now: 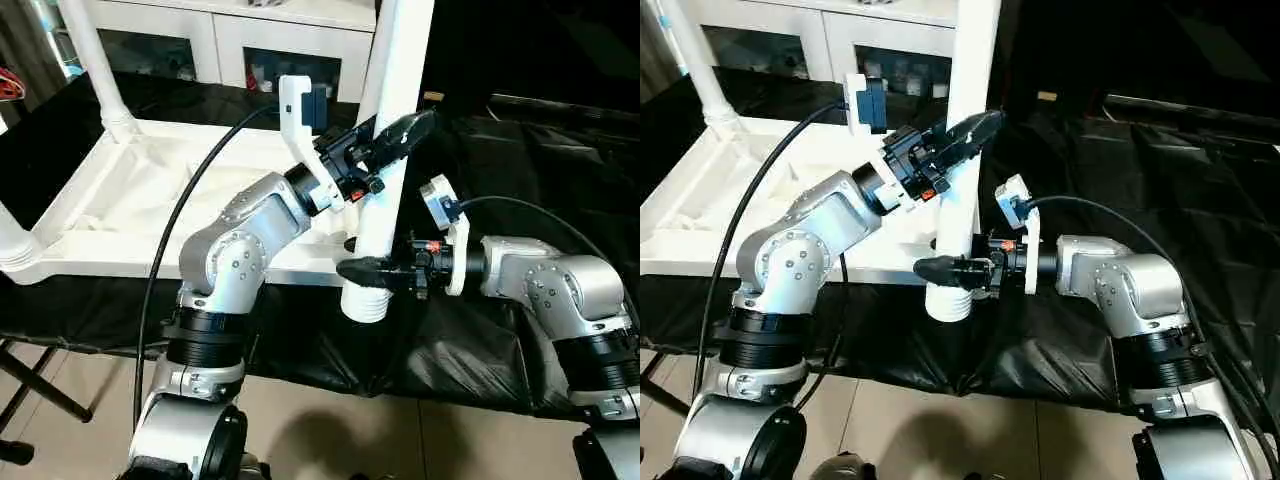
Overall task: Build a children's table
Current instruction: Pick table leg
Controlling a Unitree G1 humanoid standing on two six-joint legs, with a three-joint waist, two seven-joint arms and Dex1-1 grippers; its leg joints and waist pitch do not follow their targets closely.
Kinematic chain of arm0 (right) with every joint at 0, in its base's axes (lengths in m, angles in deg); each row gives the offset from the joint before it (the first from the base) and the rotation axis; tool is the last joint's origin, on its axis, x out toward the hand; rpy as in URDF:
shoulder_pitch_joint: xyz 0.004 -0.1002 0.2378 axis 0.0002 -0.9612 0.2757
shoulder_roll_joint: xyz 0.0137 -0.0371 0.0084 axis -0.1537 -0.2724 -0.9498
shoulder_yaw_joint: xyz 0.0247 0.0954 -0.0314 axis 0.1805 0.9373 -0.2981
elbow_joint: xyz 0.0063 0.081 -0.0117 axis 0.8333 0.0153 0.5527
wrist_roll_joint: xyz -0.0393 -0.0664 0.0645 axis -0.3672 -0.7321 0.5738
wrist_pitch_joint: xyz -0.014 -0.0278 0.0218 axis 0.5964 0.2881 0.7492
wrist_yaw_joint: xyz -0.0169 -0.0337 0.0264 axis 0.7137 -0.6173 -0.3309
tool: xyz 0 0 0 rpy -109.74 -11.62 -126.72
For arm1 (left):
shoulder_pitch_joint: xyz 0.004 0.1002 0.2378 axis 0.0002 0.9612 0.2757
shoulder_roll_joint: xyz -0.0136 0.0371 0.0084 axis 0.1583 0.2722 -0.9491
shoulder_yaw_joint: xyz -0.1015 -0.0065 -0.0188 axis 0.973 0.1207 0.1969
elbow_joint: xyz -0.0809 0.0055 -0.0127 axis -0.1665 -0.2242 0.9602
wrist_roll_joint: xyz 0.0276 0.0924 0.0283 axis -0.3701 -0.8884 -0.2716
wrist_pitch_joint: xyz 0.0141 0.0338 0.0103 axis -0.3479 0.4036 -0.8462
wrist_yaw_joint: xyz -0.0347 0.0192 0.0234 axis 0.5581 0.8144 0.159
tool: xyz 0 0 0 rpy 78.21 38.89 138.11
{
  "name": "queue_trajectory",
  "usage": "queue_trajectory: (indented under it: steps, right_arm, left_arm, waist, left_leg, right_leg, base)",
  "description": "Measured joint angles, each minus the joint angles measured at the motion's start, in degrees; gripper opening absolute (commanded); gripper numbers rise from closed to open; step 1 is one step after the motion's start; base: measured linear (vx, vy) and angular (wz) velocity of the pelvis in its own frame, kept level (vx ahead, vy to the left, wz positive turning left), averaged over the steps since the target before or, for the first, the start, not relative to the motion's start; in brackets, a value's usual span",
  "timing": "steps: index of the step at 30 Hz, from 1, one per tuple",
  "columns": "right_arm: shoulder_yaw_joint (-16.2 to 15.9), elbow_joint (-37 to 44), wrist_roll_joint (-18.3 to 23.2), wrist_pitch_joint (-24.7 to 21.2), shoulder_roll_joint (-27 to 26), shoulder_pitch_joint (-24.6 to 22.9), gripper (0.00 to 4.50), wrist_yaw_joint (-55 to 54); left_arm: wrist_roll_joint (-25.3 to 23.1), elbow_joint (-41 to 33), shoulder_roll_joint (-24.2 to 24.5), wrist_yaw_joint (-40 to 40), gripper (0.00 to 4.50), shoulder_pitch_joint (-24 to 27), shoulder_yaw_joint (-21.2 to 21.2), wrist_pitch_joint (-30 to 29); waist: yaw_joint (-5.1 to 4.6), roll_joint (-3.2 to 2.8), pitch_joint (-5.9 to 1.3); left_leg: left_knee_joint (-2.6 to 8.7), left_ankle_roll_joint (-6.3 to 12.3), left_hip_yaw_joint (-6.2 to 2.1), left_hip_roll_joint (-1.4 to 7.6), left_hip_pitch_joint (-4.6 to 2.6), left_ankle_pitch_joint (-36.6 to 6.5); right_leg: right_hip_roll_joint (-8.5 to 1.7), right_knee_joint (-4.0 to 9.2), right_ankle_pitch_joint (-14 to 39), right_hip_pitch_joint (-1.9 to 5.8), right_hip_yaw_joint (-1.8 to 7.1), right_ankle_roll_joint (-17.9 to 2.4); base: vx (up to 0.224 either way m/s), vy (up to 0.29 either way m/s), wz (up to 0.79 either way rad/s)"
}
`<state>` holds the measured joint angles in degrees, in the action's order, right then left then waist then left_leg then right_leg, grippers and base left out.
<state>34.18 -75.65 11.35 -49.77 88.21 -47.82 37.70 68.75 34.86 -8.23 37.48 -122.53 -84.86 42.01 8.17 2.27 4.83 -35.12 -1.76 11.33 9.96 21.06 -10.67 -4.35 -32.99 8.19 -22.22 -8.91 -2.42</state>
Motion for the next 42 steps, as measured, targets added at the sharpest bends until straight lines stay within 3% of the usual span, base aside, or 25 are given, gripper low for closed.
queue_trajectory:
  steps: [3, 5, 13, 15, 19, 26, 32, 33, 34, 37, 38, 42]
  right_arm:
    - [-0.1, -0.7, 0.0, 0.3, 0.1, 0.0, 4.37, 0.3]
    - [-0.3, -1.0, 0.0, 0.3, 0.1, 0.0, 4.00, 0.5]
    - [-0.3, -1.2, 0.0, 0.4, 0.1, 0.0, 3.50, 0.8]
    - [-0.4, -1.4, 0.0, 0.5, 0.0, 0.0, 3.17, 1.0]
    - [-0.5, -1.5, 0.0, 0.5, -0.2, 0.0, 3.04, 1.6]
    - [-0.5, -1.5, 0.1, 0.7, -0.4, 0.0, 2.33, 2.0]
    - [-1.3, -1.5, -0.7, 2.2, -0.6, 0.3, 2.04, 2.1]
    - [-1.3, -1.5, -0.9, 2.4, -0.6, 0.3, 2.02, 2.1]
    - [-1.3, -1.5, -1.0, 2.5, -0.7, 0.3, 1.99, 2.0]
    - [-0.8, -1.3, -1.0, 3.0, -1.7, -0.2, 1.96, 0.9]
    - [-0.4, -1.0, -1.0, 3.2, -2.1, -0.5, 1.94, 0.3]
    - [1.4, -1.0, -1.0, 5.1, -3.8, -1.9, 1.93, -2.7]
  left_arm:
    - [0.2, 0.0, 0.3, -0.5, 1.77, 0.0, -0.2, -0.1]
    - [0.4, 0.0, 0.4, -0.5, 1.77, 0.0, -0.4, -0.2]
    - [1.0, -0.7, 0.4, -1.2, 1.77, 0.0, -0.5, -0.4]
    - [1.0, -0.8, 0.4, -1.2, 1.77, 0.0, -0.6, -0.4]
    - [1.0, -0.9, 0.7, -1.2, 1.77, 0.0, -0.7, -0.4]
    - [1.0, -0.8, 0.9, -1.2, 1.77, 0.0, -0.8, -0.4]
    - [0.9, -0.4, 1.0, -0.3, 1.77, 0.0, -0.7, -0.4]
    - [0.8, -0.2, 1.0, 0.0, 2.33, 0.0, -0.8, -0.4]
    - [0.9, -0.2, 1.0, 0.0, 2.47, 0.0, -0.7, -0.4]
    - [0.7, -0.2, 1.1, -0.4, 2.59, 0.0, -0.8, -0.1]
    - [0.3, -0.2, 1.0, -0.4, 2.87, 0.0, -0.8, 0.4]
    - [-0.6, -0.2, 0.2, 0.1, 2.94, 0.0, -0.5, 4.1]
  waist:
    - [-0.02, 0.00, 0.00]
    - [-0.03, 0.00, 0.00]
    - [-0.02, 0.00, 0.00]
    - [-0.02, 0.00, 0.00]
    - [-0.03, 0.00, 0.00]
    - [-0.02, 0.00, 0.00]
    - [0.01, 0.00, 0.00]
    - [0.01, 0.00, 0.00]
    - [-0.01, 0.00, 0.00]
    - [-0.03, -0.01, 0.00]
    - [-0.01, -0.01, 0.00]
    - [0.03, 0.00, 0.00]
  left_leg:
    - [0.00, 0.00, 0.00, 0.00, -0.01, 0.0]
    - [0.00, 0.00, 0.00, 0.00, 0.00, 0.0]
    - [0.00, 0.00, 0.00, 0.00, -0.01, 0.0]
    - [0.00, 0.00, 0.00, 0.00, -0.01, 0.0]
    - [0.00, 0.00, 0.00, 0.00, -0.01, 0.0]
    - [0.00, 0.00, 0.00, 0.00, -0.01, 0.0]
    - [0.00, 0.00, -0.01, 0.00, -0.01, 0.0]
    - [0.00, 0.00, -0.01, 0.00, -0.01, 0.0]
    - [0.00, 0.00, 0.00, 0.00, -0.01, 0.0]
    - [0.00, -0.01, -0.01, 0.00, -0.02, 0.0]
    - [0.00, -0.01, -0.01, 0.00, -0.01, 0.0]
    - [0.00, -0.01, -0.01, 0.00, -0.02, 0.0]
  right_leg:
    - [0.00, 0.00, 0.0, 0.00, 0.00, 0.0]
    - [0.00, 0.00, 0.0, 0.00, 0.00, 0.0]
    - [0.00, -0.01, 0.0, 0.00, 0.00, 0.0]
    - [0.00, -0.01, 0.0, 0.01, 0.00, 0.0]
    - [0.00, -0.01, 0.0, 0.01, 0.00, 0.0]
    - [0.00, -0.01, 0.0, 0.01, 0.00, 0.0]
    - [0.00, -0.02, 0.0, 0.01, 0.00, 0.0]
    - [0.00, -0.02, 0.0, 0.01, 0.01, 0.0]
    - [0.00, -0.02, 0.0, 0.01, 0.01, 0.0]
    - [0.00, -0.02, 0.0, 0.01, 0.00, 0.0]
    - [0.00, -0.02, 0.0, 0.00, 0.00, 0.0]
    - [0.00, -0.02, 0.0, 0.02, 0.00, 0.0]
  base:
    - [0.000, 0.000, 0.00]
    - [0.000, 0.000, 0.00]
    - [0.000, 0.000, 0.00]
    - [0.000, 0.000, 0.00]
    - [0.000, 0.000, 0.00]
    - [0.000, 0.000, 0.00]
    - [0.000, 0.000, 0.00]
    - [0.000, 0.000, 0.00]
    - [0.000, 0.000, 0.00]
    - [0.000, 0.000, 0.00]
    - [0.000, 0.000, 0.00]
    - [0.000, 0.000, 0.00]
